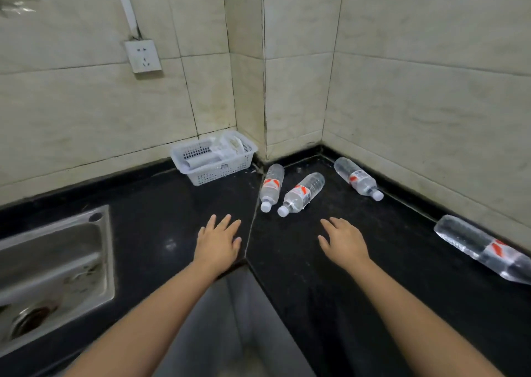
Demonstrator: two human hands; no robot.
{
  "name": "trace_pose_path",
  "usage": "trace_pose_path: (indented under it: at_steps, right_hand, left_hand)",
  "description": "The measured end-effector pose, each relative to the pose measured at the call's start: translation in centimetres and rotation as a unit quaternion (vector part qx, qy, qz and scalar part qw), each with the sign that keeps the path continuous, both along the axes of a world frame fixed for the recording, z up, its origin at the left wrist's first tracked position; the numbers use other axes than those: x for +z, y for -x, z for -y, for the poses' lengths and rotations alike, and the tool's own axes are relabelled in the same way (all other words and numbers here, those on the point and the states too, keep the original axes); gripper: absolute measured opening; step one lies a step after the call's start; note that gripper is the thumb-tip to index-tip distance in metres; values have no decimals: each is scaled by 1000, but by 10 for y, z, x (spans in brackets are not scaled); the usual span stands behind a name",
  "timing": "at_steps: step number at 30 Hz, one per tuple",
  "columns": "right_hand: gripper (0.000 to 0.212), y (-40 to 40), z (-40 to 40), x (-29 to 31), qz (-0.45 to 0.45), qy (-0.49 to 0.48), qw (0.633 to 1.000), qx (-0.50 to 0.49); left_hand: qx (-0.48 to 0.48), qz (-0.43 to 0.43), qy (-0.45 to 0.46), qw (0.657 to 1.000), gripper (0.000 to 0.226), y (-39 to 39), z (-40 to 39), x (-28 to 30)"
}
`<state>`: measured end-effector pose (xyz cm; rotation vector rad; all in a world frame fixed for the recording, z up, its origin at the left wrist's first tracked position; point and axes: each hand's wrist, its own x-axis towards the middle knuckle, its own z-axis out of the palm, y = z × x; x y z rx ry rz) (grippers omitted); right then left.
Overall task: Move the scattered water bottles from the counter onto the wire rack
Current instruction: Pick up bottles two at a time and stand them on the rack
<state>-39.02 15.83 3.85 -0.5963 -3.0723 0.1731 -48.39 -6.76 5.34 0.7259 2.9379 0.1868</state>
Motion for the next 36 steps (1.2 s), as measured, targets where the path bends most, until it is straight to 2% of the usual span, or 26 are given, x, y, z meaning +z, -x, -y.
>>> trace_pose_path:
  at_steps: [9, 14, 17, 20, 23, 26, 29, 33, 36]
  right_hand:
    - [56, 118, -32, -5, 109, -13, 991, -74]
    - [60, 162, -41, -13, 144, -2, 985, -91]
    - [62, 191, -49, -21, 157, 5, 985, -67]
    - [64, 219, -63, -29, 203, 17, 979, -25]
    - [71, 239, -85, -40, 234, 13, 972, 24]
    - [71, 253, -100, -52, 232, 1, 970, 74]
    - [65, 259, -110, -59, 195, -3, 974, 114]
    - [54, 244, -119, -58, 168, -8, 980, 107]
    - [57, 219, -115, -57, 173, -3, 984, 50]
  left_hand:
    - [-112, 45, 1, 993, 49, 164, -45, -17]
    - [-162, 70, -12, 984, 49, 205, -92, -34]
    - [-175, 93, -3, 980, 49, 218, -119, -47]
    - [-163, 120, -3, 979, 52, 229, -142, -61]
    - [-115, 158, -47, 980, 59, 238, -168, -70]
    - [-25, 217, -93, 971, 76, 250, -194, -78]
    - [40, 226, -101, 968, 88, 262, -208, -86]
    - [44, 220, -76, 971, 84, 268, -212, -89]
    - [-23, 230, -57, 971, 80, 280, -205, -90]
